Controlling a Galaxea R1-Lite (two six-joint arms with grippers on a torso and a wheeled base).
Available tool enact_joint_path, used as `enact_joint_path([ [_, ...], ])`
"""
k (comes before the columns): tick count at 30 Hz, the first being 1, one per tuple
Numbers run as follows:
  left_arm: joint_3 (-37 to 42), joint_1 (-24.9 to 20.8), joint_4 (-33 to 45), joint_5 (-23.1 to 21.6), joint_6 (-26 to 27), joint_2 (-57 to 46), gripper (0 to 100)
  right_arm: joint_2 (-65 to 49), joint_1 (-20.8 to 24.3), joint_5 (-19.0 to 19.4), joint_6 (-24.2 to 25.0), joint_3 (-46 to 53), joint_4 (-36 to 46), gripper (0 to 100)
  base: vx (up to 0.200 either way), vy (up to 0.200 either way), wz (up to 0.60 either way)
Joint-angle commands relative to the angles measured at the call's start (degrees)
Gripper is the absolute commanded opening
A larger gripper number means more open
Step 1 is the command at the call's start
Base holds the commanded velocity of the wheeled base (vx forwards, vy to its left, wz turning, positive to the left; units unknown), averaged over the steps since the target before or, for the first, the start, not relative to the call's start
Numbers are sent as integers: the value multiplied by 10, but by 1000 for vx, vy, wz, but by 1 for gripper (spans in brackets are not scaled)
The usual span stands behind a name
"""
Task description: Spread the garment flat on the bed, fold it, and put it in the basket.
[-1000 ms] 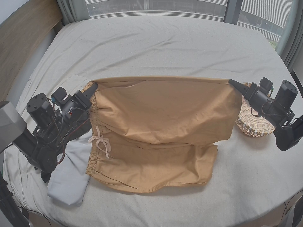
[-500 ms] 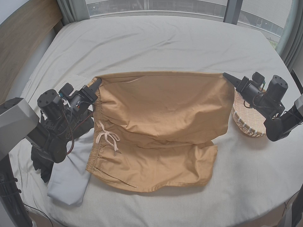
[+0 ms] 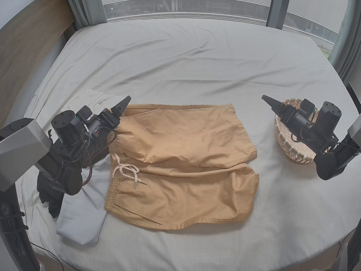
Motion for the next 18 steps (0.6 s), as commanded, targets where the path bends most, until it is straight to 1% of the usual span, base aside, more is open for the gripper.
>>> enact_joint_path([
  [1,58,23,9,9,1,-23,100,-56,4,0,-2,113,-29,100,0,0,0],
  [2,58,23,9,9,1,-23,100,-56,4,0,-2,113,-29,100,0,0,0],
  [3,73,31,14,9,2,-30,100,-58,5,0,-2,145,-55,100,0,0,0],
  [6,94,48,14,8,4,-41,100,-54,5,1,-2,187,-102,100,0,0,0],
  [8,98,51,13,8,6,-45,100,-54,5,1,-2,198,-105,100,0,0,0],
  [9,116,54,13,6,9,-59,100,-55,7,1,-2,218,-105,100,0,0,0],
  [11,127,54,11,5,9,-66,100,-55,10,1,-2,228,-105,100,0,0,0],
  [12,152,51,6,4,10,-80,100,-56,13,1,-2,246,-105,100,0,0,0],
  [13,152,51,6,4,10,-80,100,-56,13,1,-2,246,-105,100,0,0,0],
  [14,182,44,-2,2,11,-96,100,-55,18,1,-1,265,-105,100,0,0,0],
  [15,182,44,-2,2,11,-96,100,-55,18,1,-1,265,-105,100,0,0,0],
  [16,223,30,-20,-5,12,-110,100,-53,23,1,-1,283,-105,100,0,0,0],
  [18,265,15,-48,-11,12,-116,100,-49,24,0,0,299,-105,100,0,0,0],
])
